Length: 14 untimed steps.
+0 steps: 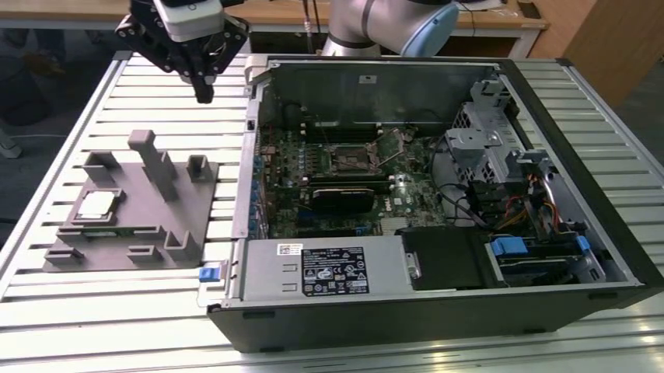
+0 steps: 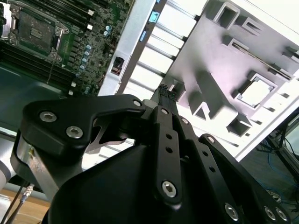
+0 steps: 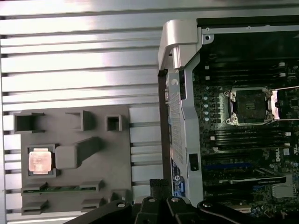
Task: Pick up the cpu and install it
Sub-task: 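Reach for the cpu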
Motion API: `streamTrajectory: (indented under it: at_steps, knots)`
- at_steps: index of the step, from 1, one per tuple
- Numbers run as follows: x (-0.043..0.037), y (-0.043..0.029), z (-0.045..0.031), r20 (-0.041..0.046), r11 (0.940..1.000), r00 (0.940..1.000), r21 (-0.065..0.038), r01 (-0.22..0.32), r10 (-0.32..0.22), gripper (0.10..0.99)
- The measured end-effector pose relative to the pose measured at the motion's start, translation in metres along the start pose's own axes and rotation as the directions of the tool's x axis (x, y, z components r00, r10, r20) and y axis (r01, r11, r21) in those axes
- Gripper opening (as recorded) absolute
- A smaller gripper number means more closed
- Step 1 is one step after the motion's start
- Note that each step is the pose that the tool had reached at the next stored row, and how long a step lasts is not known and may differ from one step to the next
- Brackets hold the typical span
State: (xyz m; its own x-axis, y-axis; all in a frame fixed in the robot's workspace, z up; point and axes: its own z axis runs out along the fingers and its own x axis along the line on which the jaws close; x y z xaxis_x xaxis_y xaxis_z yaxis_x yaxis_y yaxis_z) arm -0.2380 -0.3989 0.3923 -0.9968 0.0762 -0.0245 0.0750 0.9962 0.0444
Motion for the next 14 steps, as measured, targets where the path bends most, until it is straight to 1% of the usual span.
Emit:
streamTrajectory:
  at_steps: [14]
  knots:
    - [0.0114,-0.0009,-0.0002,0.0,1.0,1.0,0.0,0.0,0.0,0.106]
